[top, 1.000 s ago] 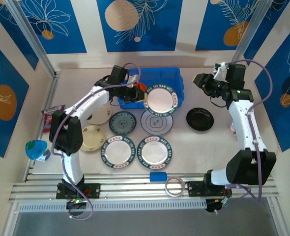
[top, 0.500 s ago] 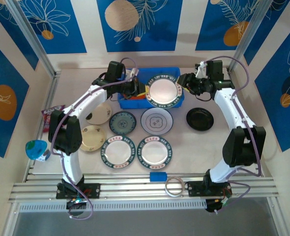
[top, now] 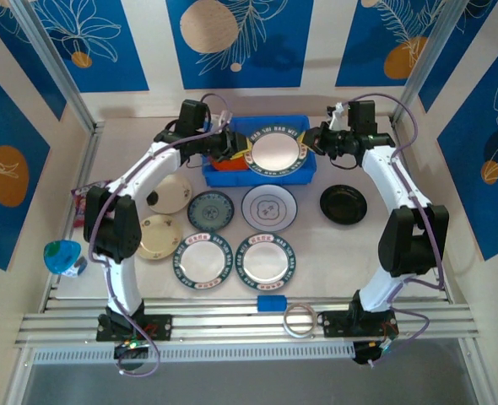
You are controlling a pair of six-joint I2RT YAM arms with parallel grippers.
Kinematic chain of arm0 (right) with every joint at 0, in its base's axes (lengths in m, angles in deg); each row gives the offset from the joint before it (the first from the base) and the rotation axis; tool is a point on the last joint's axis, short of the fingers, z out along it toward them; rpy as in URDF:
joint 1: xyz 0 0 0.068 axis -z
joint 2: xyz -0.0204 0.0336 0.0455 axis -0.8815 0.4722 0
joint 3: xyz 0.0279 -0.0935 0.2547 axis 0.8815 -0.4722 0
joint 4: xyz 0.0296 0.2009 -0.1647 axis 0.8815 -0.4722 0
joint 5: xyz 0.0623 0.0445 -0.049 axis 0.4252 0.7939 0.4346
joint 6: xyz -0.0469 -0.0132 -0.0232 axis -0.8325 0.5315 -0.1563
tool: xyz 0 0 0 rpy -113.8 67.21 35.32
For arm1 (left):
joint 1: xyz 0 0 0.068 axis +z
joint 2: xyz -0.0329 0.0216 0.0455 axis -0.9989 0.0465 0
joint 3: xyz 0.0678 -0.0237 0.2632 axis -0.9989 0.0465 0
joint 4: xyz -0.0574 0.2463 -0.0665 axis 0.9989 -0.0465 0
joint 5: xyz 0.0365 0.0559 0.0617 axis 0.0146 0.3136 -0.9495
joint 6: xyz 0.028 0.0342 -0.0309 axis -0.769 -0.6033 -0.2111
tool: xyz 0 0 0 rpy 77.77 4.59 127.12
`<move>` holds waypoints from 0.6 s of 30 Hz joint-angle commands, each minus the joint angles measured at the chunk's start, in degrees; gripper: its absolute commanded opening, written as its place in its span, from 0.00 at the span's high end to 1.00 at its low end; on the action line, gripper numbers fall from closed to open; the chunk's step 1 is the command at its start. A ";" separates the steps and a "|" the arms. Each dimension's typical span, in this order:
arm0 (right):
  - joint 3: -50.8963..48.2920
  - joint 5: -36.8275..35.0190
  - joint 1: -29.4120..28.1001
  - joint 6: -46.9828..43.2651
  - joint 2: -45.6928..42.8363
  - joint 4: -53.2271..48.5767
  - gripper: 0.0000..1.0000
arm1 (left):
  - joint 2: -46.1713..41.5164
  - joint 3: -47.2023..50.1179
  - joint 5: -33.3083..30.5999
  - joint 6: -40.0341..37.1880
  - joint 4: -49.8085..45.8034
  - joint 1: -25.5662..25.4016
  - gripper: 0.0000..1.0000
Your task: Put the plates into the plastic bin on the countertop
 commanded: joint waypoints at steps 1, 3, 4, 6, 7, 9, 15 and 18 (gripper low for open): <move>-0.70 4.35 -0.37 4.04 1.13 4.56 1.00 | 1.69 -3.20 2.26 -0.62 1.73 -0.83 0.73; -1.08 4.92 -0.60 5.16 1.57 6.06 1.00 | 2.47 -3.97 2.26 -0.19 1.93 -0.82 0.74; -1.01 5.04 -0.72 5.48 1.86 6.40 1.00 | 2.77 -4.42 2.41 -0.07 1.95 -0.84 0.79; -0.76 4.77 -0.86 5.80 2.38 6.37 1.00 | 3.42 -5.15 2.18 -0.02 1.69 -0.82 0.87; -0.59 4.75 -0.91 5.84 2.61 6.45 1.00 | 3.82 -5.50 2.14 0.06 1.62 -0.81 0.94; 0.32 2.91 -0.65 5.80 3.18 4.51 1.00 | 4.72 -6.45 1.44 -0.13 0.82 -0.79 1.00; 0.56 -6.41 2.23 5.50 1.11 -0.80 0.53 | 10.54 -14.21 -3.48 -1.43 -3.42 -0.30 1.00; -2.04 -6.85 4.24 6.90 -1.76 1.21 0.49 | 14.76 -19.84 -6.08 -1.44 -5.34 -0.05 1.00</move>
